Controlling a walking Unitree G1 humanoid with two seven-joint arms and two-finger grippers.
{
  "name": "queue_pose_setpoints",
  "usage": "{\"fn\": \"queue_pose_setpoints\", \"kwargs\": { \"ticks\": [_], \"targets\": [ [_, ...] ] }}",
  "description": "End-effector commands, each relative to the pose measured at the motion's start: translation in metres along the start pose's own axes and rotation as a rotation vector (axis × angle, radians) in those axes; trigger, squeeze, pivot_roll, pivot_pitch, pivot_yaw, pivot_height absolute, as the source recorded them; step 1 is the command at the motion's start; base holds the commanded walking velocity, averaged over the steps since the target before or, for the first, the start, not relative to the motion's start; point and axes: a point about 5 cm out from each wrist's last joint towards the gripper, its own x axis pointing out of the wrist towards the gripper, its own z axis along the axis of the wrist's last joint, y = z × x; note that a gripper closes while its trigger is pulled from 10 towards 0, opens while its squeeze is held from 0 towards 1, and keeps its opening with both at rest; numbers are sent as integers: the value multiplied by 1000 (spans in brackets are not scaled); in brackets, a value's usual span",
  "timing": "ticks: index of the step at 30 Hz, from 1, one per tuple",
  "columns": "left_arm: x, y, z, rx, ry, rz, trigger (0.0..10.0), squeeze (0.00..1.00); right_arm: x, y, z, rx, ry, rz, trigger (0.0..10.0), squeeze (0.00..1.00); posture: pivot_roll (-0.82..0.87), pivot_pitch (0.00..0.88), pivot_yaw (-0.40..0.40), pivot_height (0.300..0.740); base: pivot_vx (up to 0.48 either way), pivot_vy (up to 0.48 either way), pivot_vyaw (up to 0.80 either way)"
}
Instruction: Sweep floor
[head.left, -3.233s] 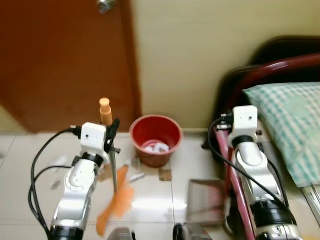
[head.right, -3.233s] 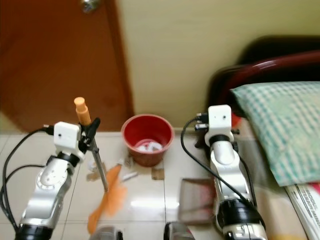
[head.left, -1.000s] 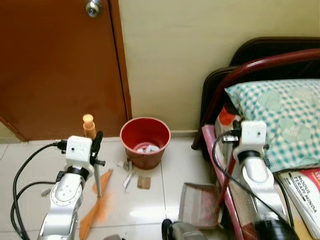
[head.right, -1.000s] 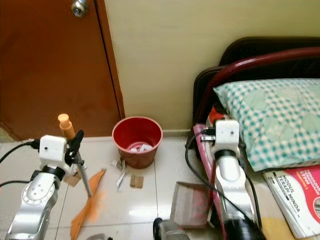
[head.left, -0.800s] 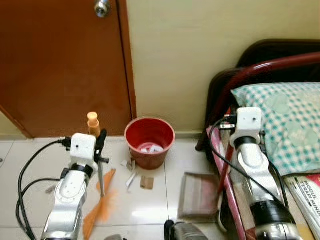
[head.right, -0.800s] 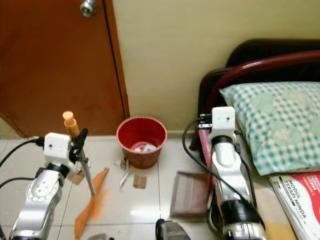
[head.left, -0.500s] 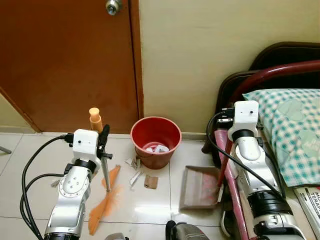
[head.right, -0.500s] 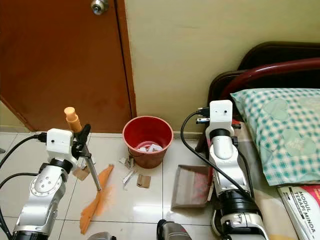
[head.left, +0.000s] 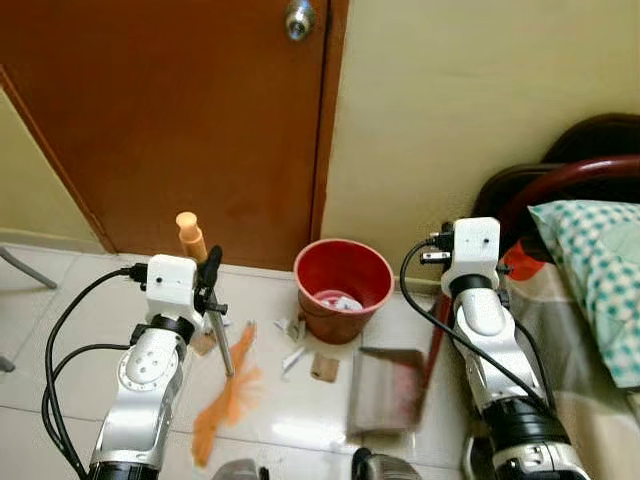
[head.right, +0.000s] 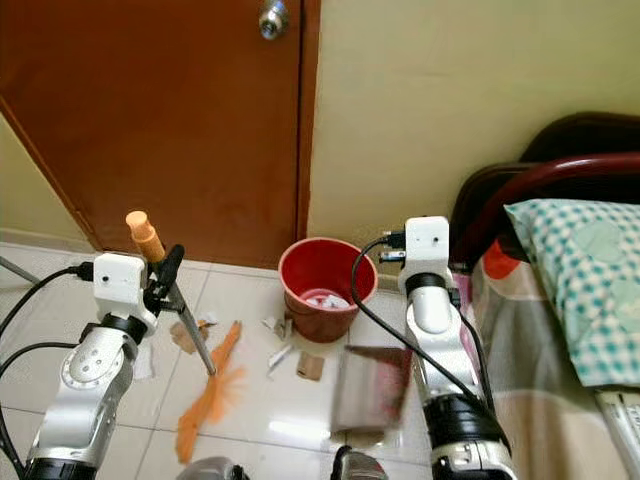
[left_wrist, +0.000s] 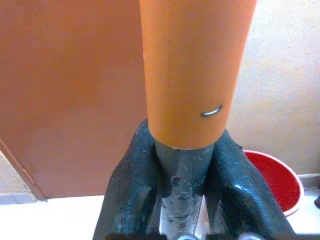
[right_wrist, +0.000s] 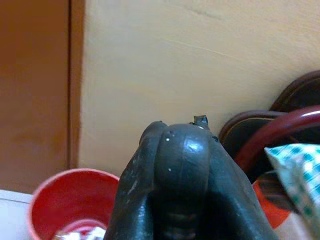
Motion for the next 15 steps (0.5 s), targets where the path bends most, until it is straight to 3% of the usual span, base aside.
{"fn": "queue_pose_setpoints", "kwargs": {
  "ticks": [1, 15],
  "targets": [
    [2, 4, 5, 25, -12, 3, 10000, 0, 3, -6, 11, -8, -52, -12, 10000, 0, -10, 90, -26, 740, 0, 446, 0],
    [2, 3, 7, 32, -18, -9, 10000, 0, 3, -8, 12, -10, -57, -24, 10000, 0, -7, 81, -20, 740, 0, 416, 0]
  ]
}}
